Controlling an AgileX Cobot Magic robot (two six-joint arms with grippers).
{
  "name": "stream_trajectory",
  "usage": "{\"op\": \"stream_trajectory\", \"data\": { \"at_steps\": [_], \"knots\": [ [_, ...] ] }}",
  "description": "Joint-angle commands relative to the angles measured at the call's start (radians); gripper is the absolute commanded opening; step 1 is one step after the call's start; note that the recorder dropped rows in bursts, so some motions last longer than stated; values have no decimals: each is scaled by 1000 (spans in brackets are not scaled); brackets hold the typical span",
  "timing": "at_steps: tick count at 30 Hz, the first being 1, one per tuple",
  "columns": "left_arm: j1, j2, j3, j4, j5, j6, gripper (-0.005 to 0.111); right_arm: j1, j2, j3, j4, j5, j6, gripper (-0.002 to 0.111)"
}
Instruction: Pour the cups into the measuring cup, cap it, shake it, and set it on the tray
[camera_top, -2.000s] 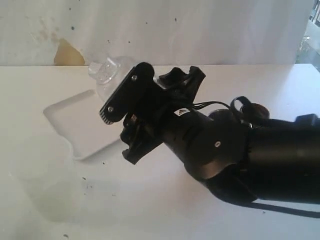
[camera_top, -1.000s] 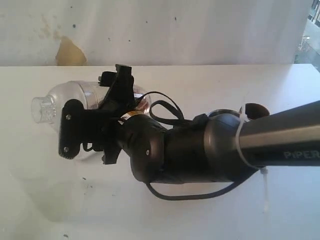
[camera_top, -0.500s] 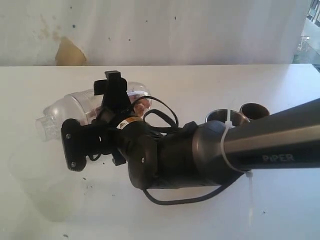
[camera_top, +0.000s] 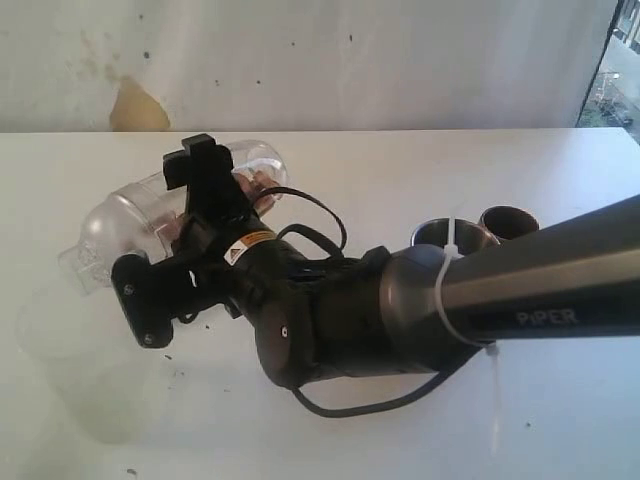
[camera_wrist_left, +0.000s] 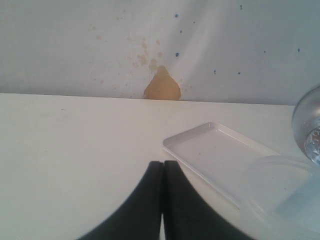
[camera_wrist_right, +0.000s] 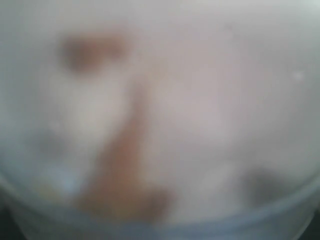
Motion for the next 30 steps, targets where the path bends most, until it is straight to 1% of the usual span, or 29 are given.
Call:
{"op": "stream_trajectory", "data": {
  "at_steps": [1,6,11,24,30],
  "knots": [
    [2,-4,2,-5,-7,-3,1,-2,-11,-13,-32,-77,-15,0],
    [2,-4,2,-5,-7,-3,1,-9,-11,-13,-34,-86,4,0],
    [2,-4,2,-5,-7,-3,1,-13,-11,-13,-33,-136,4,0],
    [2,-4,2,-5,-7,-3,1,-25,-11,-13,-113,-143,-12,0],
    [2,-4,2,-5,-7,-3,1,-32,-11,-13,-116,-151,-12,0]
  ]
}}
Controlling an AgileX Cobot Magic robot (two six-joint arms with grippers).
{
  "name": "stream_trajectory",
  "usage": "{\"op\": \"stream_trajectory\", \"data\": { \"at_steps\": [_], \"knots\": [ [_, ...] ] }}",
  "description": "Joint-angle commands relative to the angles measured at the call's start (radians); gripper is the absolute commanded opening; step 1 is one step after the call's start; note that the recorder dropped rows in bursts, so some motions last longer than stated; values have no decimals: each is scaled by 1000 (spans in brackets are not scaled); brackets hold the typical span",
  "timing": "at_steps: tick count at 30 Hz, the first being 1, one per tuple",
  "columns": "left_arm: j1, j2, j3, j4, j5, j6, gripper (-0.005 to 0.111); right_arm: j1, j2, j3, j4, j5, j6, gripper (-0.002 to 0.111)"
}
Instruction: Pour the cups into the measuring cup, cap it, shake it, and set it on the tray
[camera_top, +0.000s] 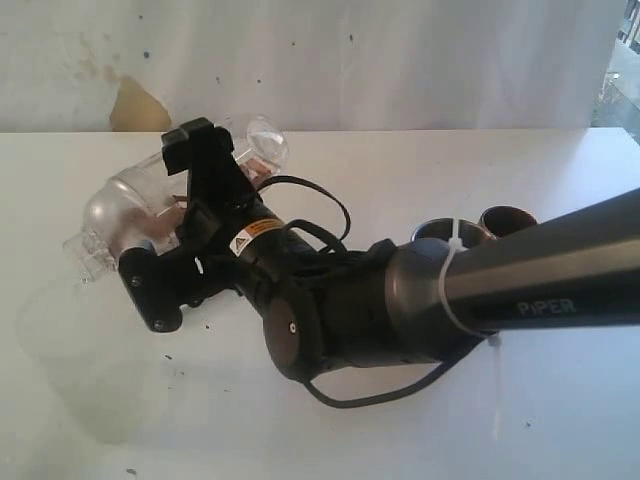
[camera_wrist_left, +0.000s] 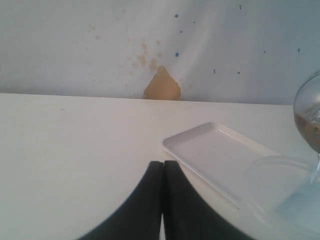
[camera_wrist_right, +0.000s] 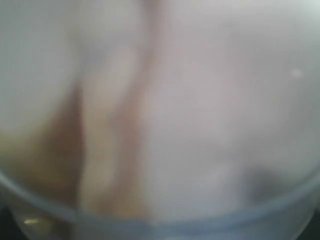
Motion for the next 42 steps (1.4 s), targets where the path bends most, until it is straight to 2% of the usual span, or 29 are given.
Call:
{"op": "stream_trajectory", "data": {
  "at_steps": [1,11,42],
  "knots": [
    [2,-4,2,-5,-7,-3,1,-10,-13,-13,-33,-74,-9,0],
    [2,-4,2,-5,-7,-3,1,-10,-13,-13,-73,-74,-105,0],
    [2,-4,2,-5,-7,-3,1,-11,-13,-14,-118,-119,-122,0]
  ]
}}
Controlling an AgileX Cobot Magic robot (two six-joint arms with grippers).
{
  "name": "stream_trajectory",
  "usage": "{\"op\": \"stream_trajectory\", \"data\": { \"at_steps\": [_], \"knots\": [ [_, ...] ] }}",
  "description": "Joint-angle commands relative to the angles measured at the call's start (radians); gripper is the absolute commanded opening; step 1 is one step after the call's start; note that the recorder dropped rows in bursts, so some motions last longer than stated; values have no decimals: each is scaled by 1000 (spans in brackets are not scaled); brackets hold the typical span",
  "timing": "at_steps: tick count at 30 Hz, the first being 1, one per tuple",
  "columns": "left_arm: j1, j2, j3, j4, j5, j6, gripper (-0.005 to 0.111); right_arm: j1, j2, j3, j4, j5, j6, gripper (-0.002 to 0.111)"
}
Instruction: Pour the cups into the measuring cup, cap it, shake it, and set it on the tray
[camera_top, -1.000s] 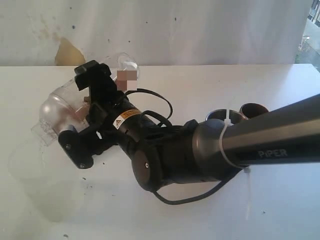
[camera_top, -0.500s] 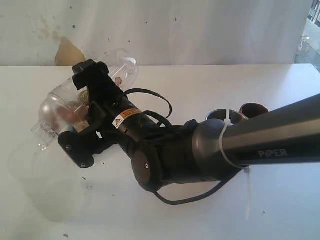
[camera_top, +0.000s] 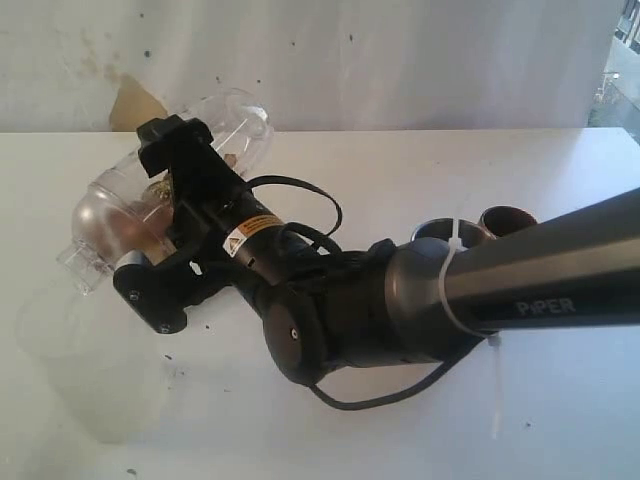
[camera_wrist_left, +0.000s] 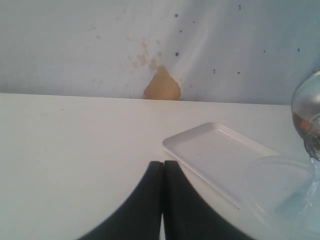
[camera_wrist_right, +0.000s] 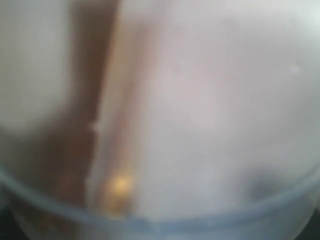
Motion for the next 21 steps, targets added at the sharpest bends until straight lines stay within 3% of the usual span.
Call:
{"op": "stream_trajectory", "data": {
  "at_steps": [1,21],
  "knots": [
    [2,-4,2,-5,-7,-3,1,-10,-15,-14,-13,-67,-14,0],
    [2,-4,2,-5,-7,-3,1,-36,-15,-14,-97,-119,-14,0]
  ]
}}
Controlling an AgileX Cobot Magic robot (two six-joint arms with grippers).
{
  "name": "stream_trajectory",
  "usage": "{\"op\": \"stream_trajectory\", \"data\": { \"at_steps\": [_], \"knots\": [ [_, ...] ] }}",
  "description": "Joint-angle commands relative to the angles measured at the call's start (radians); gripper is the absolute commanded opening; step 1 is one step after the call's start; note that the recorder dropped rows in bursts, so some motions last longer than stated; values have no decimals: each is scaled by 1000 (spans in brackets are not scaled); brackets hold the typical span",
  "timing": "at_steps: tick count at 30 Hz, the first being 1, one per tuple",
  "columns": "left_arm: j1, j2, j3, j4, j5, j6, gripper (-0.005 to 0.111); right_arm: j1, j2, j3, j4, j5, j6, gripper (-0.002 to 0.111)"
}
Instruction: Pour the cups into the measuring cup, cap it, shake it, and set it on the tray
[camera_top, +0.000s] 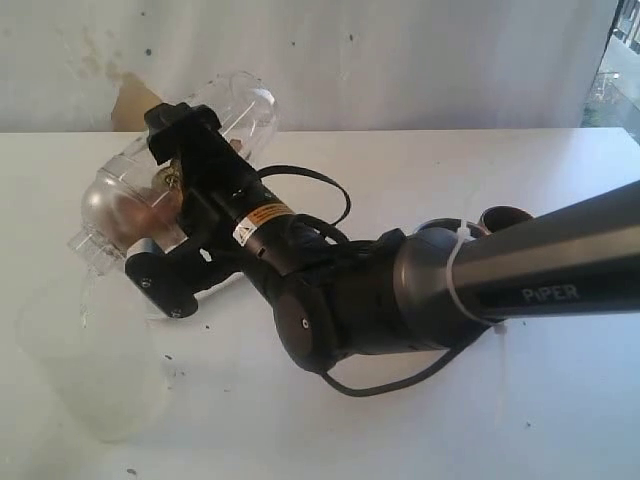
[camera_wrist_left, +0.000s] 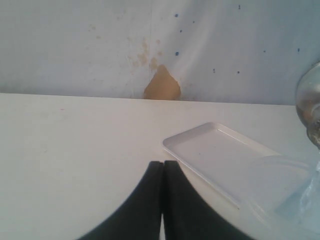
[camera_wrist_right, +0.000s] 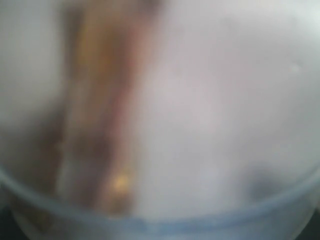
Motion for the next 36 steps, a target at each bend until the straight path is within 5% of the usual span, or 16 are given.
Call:
{"op": "stream_trajectory", "data": {
  "at_steps": [1,36],
  "knots": [
    [2,-4,2,-5,-7,-3,1,-5,-15,-14,-42,-80,-14,0],
    [2,-4,2,-5,-7,-3,1,-30,-15,-14,-213,-97,-14,0]
  ]
}}
